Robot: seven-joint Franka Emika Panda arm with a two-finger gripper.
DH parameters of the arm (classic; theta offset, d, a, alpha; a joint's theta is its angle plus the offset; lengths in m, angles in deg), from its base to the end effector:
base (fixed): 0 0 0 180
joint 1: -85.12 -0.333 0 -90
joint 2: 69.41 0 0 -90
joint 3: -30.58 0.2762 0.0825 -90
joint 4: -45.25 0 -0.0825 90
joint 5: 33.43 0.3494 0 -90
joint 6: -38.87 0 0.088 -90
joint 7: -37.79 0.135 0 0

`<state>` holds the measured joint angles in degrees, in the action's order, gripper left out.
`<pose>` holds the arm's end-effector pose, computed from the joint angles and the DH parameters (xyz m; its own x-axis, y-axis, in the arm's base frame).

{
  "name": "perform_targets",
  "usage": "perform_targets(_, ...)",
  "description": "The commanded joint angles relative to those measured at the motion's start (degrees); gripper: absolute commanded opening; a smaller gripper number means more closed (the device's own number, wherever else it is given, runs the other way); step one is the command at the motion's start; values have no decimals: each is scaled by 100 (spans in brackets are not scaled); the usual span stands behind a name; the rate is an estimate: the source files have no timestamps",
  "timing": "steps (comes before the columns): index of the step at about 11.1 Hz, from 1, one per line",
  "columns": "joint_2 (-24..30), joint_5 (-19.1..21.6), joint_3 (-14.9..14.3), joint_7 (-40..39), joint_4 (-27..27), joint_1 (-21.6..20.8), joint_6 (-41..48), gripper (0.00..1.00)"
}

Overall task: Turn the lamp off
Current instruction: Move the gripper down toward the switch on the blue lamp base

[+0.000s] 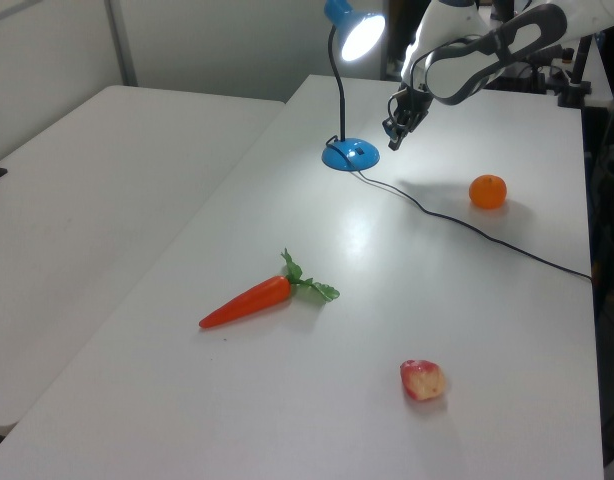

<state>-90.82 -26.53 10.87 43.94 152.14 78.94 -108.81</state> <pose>0.6164 -0.1356 0.3228 0.8637 -0.3563 0.3565 -0.3774 -0.9260 -0.0111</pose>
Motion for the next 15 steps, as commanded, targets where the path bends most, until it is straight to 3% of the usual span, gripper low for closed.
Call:
perform_targets(1, -504, 144, -24, 71, -440, 11, -507, 0)
perform_targets(4, -908, 486, -33, 62, -1001, 125, -561, 0)
perform_targets(15, -1348, 522, -33, 62, -1205, 143, -860, 0)
